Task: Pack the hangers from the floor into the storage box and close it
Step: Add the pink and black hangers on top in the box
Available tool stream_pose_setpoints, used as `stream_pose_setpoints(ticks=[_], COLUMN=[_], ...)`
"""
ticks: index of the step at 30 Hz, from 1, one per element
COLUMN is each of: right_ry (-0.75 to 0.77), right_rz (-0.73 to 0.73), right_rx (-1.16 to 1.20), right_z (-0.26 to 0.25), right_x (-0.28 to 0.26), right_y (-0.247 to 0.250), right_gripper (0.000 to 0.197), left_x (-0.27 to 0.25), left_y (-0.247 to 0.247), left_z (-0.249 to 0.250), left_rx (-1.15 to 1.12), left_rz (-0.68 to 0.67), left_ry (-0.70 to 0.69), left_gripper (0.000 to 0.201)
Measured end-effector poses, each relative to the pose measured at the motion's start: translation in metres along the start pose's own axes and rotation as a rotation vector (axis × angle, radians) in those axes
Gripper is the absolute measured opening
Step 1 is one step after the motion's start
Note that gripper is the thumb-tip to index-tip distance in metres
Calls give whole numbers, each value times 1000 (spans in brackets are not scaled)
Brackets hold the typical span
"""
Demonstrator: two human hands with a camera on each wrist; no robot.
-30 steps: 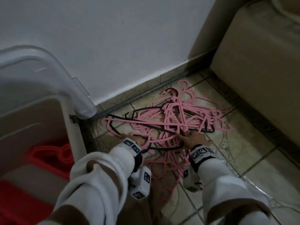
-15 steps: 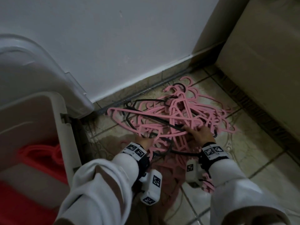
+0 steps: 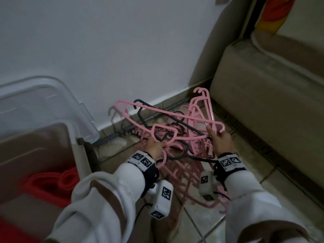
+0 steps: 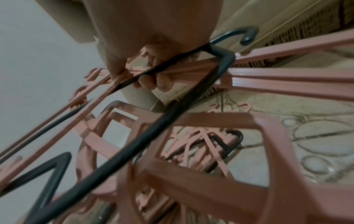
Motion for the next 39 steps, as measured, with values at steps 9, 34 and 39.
stream_pose_setpoints(ticks=[9,34,39], right_ry=[160,669,713], right_rz=[131,248,155], right_rx=[74,411,462], right_z=[-99,-425,-460], right_x=[-13,-132,-165], right_y=[81,112,46], right_gripper=[43,42,47], left_x=[-111,-338,-351], left_y=[4,213,296], left_z=[86,195,164], left_rx=[-92,-191,-220], left_rz=[-130,-9,132], left_ry=[-349,-766,-761], left_gripper=[23,26,27])
Point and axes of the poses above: each hand's wrist, its own x-axis towards the middle knuckle, its own y-axis out of the back of the hand, z = x × y, the point moved 8 cm from there along x, towards the middle knuckle, and after that the axes turned 15 degrees about y, right-handed, at the moved point
